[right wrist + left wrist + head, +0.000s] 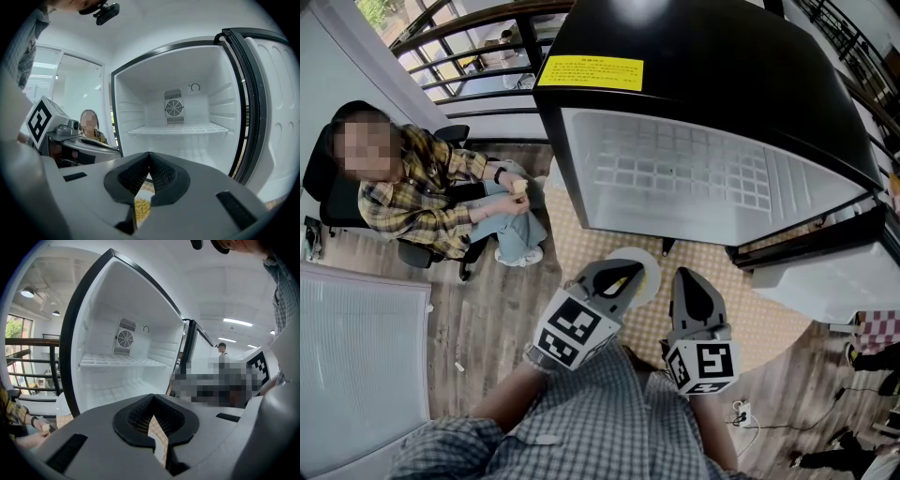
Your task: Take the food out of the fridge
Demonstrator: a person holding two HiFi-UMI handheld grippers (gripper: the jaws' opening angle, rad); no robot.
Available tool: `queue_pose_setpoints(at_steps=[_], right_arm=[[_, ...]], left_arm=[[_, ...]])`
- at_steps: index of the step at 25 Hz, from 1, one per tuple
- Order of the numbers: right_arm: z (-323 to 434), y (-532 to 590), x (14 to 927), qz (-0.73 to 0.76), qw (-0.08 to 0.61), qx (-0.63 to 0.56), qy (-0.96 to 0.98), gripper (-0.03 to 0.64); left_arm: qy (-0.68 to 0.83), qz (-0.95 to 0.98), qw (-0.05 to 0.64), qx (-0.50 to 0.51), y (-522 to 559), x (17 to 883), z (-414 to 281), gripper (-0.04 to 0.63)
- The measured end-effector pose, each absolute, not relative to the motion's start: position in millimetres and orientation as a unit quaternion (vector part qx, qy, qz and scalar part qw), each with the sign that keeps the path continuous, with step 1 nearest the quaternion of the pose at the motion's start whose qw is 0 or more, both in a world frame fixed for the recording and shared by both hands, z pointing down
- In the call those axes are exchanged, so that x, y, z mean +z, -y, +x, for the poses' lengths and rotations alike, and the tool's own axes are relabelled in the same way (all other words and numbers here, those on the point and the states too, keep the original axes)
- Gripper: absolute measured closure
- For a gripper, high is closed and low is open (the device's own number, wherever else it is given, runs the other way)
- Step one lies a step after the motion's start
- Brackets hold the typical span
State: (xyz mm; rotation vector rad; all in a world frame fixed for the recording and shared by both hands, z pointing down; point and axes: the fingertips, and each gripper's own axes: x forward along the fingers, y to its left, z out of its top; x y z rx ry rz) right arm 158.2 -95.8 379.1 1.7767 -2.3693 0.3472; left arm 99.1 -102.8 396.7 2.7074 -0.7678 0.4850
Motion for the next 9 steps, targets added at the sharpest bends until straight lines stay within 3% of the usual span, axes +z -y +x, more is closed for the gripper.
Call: queue_pose_setpoints(at_steps=[9], right_arm=[[158.9,94.4,382.9,0.594,0.08,0.125,0.79,0.607]], left_arm=[[0.265,0.938,0.146,0.171,102.3,396.5,99.4,0.589]])
